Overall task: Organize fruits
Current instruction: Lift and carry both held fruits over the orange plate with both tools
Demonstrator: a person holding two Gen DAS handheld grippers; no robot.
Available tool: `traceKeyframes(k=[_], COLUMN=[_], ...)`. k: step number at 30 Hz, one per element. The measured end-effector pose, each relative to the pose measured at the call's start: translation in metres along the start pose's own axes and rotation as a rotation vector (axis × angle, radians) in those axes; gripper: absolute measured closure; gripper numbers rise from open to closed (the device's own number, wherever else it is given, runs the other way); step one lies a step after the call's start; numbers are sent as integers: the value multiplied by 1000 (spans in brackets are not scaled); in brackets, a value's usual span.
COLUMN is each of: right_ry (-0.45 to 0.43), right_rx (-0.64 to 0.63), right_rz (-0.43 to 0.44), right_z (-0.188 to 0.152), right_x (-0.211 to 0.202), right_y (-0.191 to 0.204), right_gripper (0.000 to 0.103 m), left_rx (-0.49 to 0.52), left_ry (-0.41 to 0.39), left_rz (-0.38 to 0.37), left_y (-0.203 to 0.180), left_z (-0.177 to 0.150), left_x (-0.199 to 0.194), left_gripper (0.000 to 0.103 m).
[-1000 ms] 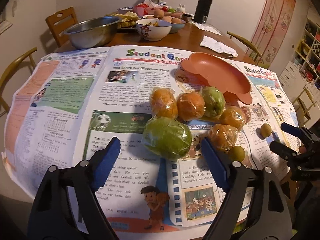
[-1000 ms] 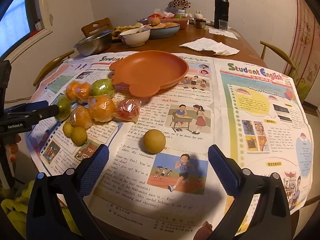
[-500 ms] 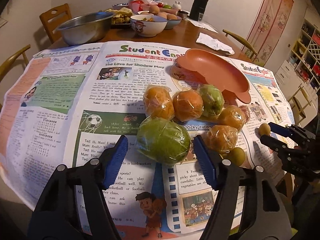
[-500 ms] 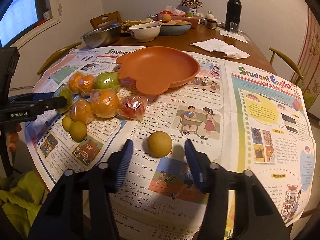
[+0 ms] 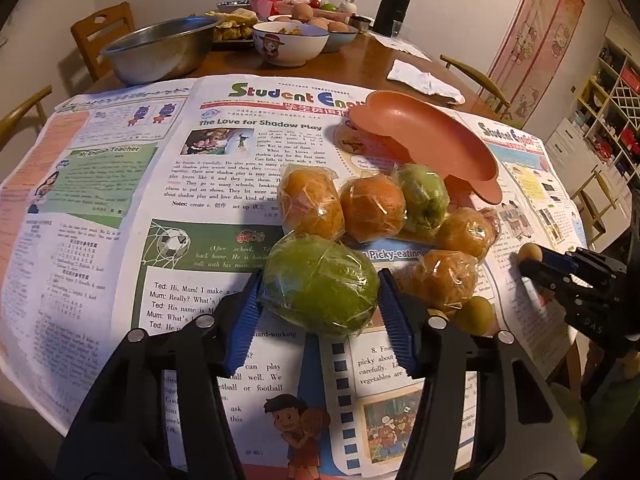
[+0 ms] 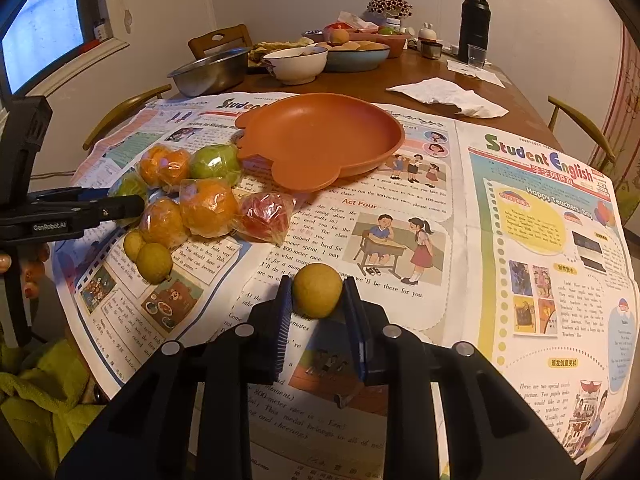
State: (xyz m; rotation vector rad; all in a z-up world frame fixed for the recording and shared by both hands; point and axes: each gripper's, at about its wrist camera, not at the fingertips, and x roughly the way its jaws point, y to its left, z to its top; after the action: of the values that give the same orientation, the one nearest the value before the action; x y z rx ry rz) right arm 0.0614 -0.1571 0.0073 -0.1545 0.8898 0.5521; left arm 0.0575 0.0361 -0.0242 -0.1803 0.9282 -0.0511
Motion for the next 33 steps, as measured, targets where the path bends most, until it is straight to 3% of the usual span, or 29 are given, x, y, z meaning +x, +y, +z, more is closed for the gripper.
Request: traceKeyframes(k=[8,14,22,33], right_ry=[-27,-51,-103,-134], right_rx=[9,-4,-48,-64], right_rz=[15,33,56,64], right_z=[5,14,41,70], right_x=[-9,-16,-21,-16], right_y=[-5,-3,4,-1], right_gripper=[79,79,79,79], left_rx=[-23,-17,13,45], left_ry=[-4,-51,-101,-106], left_rz=[-27,-35,-59,-103], left_y=[5,2,-8,-31], left_z=[-1,4,35,79], left_x=[-4,-25,-39,-18], left_gripper=[57,57,57,57])
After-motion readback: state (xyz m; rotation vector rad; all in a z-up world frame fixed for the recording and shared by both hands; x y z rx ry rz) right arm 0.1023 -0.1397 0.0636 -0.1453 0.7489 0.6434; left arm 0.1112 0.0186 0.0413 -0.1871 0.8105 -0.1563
